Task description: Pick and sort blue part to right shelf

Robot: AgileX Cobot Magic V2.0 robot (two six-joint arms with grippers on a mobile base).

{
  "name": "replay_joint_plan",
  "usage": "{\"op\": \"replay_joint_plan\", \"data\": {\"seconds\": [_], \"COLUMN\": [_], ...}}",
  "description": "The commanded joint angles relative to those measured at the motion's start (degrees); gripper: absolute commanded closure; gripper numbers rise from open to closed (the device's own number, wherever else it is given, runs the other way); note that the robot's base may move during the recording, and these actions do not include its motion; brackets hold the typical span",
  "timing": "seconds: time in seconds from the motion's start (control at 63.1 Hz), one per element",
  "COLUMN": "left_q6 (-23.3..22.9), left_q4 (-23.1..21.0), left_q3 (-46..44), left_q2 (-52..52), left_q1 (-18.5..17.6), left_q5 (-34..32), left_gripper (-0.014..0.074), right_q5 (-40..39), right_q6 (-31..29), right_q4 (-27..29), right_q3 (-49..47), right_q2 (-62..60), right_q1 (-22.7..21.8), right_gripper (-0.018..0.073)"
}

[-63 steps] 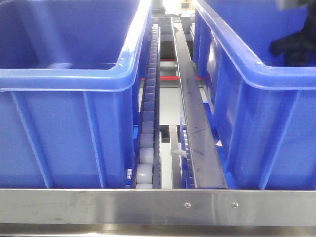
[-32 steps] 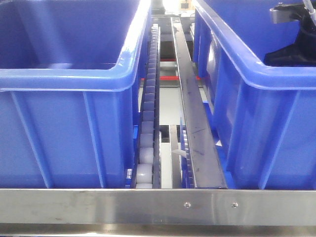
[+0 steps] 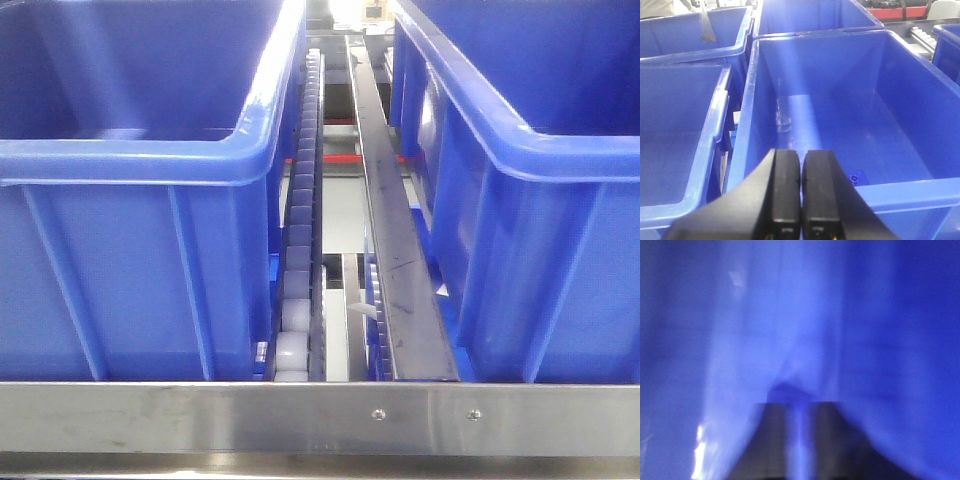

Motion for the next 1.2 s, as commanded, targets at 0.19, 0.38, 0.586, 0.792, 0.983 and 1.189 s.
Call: {"op": "replay_joint_plan", "data": {"seconds": [0.19,0.38,0.586,0.792,0.983,1.189], "left_q6": [-0.1,-0.1,-0.1,-0.1,-0.1,-0.1], "left_q4": [0.4,0.6,0.6,0.6,0.6,0.6], "left_q3": [-1.4,-1.4,-1.4,-1.4,-1.4,-1.4], "left_q2": [0.9,0.9,0.9,0.9,0.9,0.9], "left_q1": [0.2,0.2,0.2,0.2,0.2,0.2], "left_q5": [-4.4,-4.6,-4.8,-4.8,-4.8,-4.8], "left_gripper": [0.0472,0.0472,0.0472,0.0472,0.0472,0.0472], "right_q5": [-8.1,-10.3,-9.9,-10.3,-10.8,-10.8], "right_q6": [-0.5,-0.5,-0.5,-0.5,-0.5,-0.5], "right_q4": [-1.1,-1.1,-1.1,-1.1,-1.2,-1.2], "right_q3": [17.6,30.0,37.2,38.4,38.4,38.4], "right_q2": [-26.0,-44.7,-61.5,-72.2,-73.3,-73.3], "right_q1": [-0.4,-0.4,-0.4,-0.4,-0.4,-0.4], "right_gripper": [0.0528,0.0528,0.0528,0.0528,0.0528,0.0528]}}
